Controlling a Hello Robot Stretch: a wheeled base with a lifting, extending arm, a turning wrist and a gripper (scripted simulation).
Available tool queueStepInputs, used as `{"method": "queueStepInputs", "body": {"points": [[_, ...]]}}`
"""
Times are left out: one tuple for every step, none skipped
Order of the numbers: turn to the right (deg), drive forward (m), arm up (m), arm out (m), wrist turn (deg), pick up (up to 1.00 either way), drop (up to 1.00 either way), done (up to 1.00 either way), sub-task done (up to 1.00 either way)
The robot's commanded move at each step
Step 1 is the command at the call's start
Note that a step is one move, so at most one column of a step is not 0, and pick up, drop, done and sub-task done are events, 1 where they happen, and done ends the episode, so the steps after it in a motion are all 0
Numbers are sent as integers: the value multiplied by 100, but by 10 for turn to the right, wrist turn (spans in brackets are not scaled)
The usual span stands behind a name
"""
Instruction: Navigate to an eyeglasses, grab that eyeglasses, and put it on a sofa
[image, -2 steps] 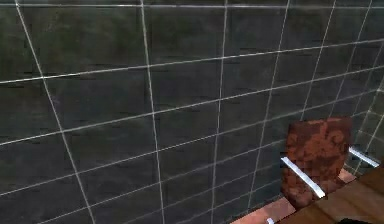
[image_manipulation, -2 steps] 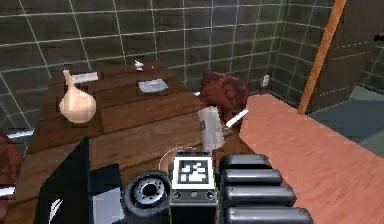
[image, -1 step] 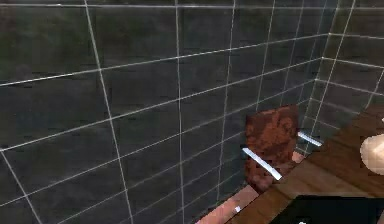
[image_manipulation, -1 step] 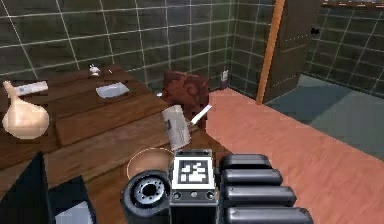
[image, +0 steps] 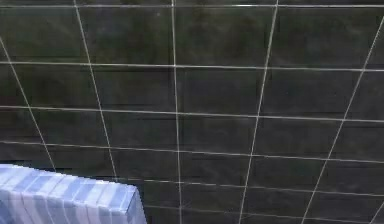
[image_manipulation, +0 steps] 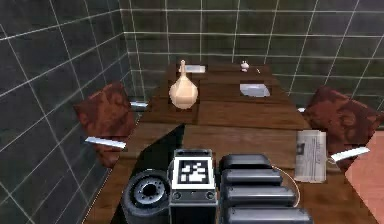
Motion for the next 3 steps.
{"method": "queueStepInputs", "body": {"points": [[0, 40, 0, 0, 0, 0, 0, 0, 0], [450, 0, 0, 0, 0, 0, 0, 0, 0], [60, 0, 0, 0, 0, 0, 0, 0, 0]]}}
